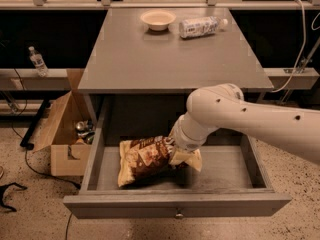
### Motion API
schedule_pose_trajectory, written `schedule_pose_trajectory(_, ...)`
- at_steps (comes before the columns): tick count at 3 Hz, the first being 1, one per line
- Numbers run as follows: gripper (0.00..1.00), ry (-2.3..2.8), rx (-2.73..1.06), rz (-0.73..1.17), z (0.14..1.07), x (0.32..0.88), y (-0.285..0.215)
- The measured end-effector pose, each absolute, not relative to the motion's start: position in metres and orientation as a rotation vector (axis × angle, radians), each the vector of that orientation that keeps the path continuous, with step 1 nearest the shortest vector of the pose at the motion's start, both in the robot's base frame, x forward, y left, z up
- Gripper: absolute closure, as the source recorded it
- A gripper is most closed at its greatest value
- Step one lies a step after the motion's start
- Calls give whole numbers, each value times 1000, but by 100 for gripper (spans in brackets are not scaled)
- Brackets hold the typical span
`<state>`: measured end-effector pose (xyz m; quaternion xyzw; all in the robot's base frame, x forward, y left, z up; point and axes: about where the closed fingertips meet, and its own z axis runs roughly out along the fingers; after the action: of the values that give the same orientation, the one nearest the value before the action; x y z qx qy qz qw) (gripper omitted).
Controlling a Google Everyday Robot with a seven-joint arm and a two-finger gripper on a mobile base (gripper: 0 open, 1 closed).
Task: Pick brown chip bag from top drawer and place on counter
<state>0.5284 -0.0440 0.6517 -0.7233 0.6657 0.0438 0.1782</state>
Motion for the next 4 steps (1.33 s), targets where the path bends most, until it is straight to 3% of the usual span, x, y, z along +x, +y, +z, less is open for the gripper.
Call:
schedule_pose_trajectory(1, 94, 1852, -1902, 245, 680, 537, -78)
schedule_pose_trajectory(2, 100, 1824, -1780, 302, 708, 540, -123)
schedule_pose_trajectory(3, 100, 1770, -1715, 321, 746, 540, -167)
schedule_pose_trajectory(4, 100, 1773, -1722, 321, 743, 540, -162)
